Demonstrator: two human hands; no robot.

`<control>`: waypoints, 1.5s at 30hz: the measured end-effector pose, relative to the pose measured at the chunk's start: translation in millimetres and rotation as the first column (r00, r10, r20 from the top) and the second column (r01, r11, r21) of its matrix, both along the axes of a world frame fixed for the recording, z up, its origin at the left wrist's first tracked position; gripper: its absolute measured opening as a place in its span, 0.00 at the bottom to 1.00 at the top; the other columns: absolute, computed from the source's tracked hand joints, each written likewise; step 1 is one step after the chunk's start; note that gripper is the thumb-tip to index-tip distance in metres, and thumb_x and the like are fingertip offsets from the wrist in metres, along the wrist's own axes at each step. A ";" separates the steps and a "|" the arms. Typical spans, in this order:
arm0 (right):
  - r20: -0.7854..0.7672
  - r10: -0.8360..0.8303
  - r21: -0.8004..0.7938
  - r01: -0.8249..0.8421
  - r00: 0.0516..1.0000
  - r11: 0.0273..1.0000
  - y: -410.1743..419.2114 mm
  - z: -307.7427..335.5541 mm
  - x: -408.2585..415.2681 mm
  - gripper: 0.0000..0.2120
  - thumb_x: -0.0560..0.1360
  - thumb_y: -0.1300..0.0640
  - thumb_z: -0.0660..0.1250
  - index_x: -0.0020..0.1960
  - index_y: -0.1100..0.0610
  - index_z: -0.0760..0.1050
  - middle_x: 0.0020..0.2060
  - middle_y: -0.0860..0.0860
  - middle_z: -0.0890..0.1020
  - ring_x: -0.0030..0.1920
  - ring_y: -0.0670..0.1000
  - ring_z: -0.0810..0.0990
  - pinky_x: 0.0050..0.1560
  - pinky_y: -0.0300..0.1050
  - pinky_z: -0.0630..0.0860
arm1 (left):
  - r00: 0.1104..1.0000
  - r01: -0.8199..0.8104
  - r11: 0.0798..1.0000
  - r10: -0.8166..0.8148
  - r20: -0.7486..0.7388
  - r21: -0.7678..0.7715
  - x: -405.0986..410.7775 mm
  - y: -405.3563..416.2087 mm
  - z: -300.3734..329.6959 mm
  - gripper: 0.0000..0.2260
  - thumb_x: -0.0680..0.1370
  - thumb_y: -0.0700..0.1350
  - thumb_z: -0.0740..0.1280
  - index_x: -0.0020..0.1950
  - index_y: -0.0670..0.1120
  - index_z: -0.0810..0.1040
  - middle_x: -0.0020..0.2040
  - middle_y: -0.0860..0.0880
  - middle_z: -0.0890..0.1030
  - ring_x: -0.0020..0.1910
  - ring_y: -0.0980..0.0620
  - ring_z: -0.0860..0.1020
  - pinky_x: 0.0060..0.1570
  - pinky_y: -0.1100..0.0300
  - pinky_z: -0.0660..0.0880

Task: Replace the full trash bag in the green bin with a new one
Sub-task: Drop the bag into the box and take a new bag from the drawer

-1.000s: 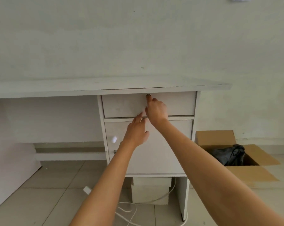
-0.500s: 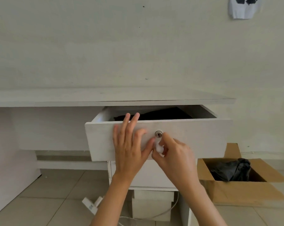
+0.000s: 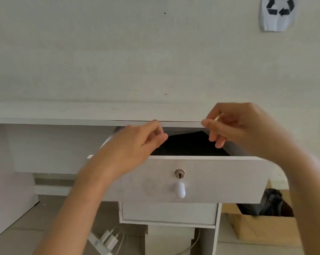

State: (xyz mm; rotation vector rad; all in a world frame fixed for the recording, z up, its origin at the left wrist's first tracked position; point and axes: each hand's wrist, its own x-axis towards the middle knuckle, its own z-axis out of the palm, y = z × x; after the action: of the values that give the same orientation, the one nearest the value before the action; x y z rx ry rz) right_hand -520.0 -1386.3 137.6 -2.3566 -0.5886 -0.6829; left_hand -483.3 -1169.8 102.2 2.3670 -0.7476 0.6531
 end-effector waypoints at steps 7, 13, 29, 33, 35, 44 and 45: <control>-0.535 -0.335 -0.776 -0.294 0.776 0.558 25.4 10.1 97.2 0.25 0.74 0.56 0.66 0.69 0.52 0.64 0.54 0.53 0.77 0.51 0.51 0.76 0.57 0.46 0.75 | 0.865 0.297 0.639 0.135 -0.483 0.710 89.0 -22.2 27.5 0.29 0.76 0.48 0.66 0.74 0.54 0.58 0.75 0.50 0.58 0.73 0.52 0.58 0.70 0.61 0.57; -0.468 -0.337 -0.862 -0.337 0.817 0.379 16.5 -20.0 110.8 0.30 0.79 0.56 0.57 0.75 0.43 0.45 0.74 0.55 0.54 0.71 0.59 0.62 0.69 0.52 0.63 | 0.816 0.383 0.510 0.203 -0.540 0.770 105.5 -17.5 0.3 0.35 0.78 0.47 0.61 0.74 0.58 0.38 0.76 0.49 0.37 0.76 0.46 0.40 0.73 0.50 0.44; 0.326 0.084 -0.490 0.092 0.942 0.867 -10.4 62.2 2.2 0.14 0.64 0.45 0.53 0.34 0.56 0.67 0.30 0.50 0.75 0.32 0.46 0.73 0.36 0.43 0.69 | 0.971 0.237 0.926 -0.223 -0.082 0.294 -17.6 20.8 121.4 0.05 0.68 0.49 0.66 0.43 0.54 0.78 0.33 0.55 0.82 0.29 0.57 0.79 0.28 0.68 0.75; 0.187 0.189 -0.581 -0.046 0.964 0.812 -7.7 64.5 -47.7 0.12 0.64 0.43 0.56 0.37 0.51 0.69 0.30 0.46 0.77 0.31 0.45 0.76 0.26 0.46 0.69 | 0.828 0.466 0.854 -0.329 -0.454 0.231 -60.7 25.5 126.3 0.13 0.65 0.45 0.72 0.49 0.49 0.82 0.41 0.47 0.86 0.40 0.47 0.84 0.31 0.62 0.80; 0.026 0.149 -0.625 -0.100 0.989 0.774 -2.3 56.2 -59.6 0.20 0.65 0.34 0.55 0.38 0.50 0.71 0.29 0.45 0.78 0.30 0.42 0.77 0.26 0.40 0.70 | 0.725 0.488 0.826 -0.204 -0.657 0.281 -60.7 20.3 109.1 0.11 0.68 0.39 0.71 0.50 0.46 0.82 0.43 0.49 0.86 0.42 0.52 0.84 0.36 0.65 0.80; 0.636 0.108 -0.658 0.464 0.764 0.593 -9.9 -142.1 -7.5 0.17 0.61 0.58 0.75 0.45 0.54 0.71 0.69 0.64 0.67 0.69 0.68 0.63 0.68 0.72 0.44 | 0.810 -0.253 0.566 -0.320 0.492 0.784 -18.8 18.9 -84.2 0.14 0.64 0.41 0.73 0.49 0.49 0.82 0.72 0.43 0.65 0.73 0.44 0.60 0.66 0.44 0.65; 0.587 0.108 -0.703 0.439 0.802 0.560 -13.5 -156.8 0.3 0.24 0.56 0.58 0.78 0.47 0.54 0.70 0.74 0.63 0.55 0.73 0.69 0.49 0.68 0.70 0.42 | 0.772 -0.289 0.600 -0.316 0.552 0.746 -10.9 22.8 -97.3 0.15 0.65 0.39 0.70 0.50 0.48 0.80 0.74 0.40 0.57 0.75 0.42 0.53 0.66 0.39 0.60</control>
State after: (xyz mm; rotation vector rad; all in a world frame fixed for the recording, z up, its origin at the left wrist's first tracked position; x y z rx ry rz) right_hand -519.7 -1399.8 -19.2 -3.0966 -1.1468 -1.5327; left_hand -494.2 -1146.9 4.9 2.9250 -1.6743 1.4109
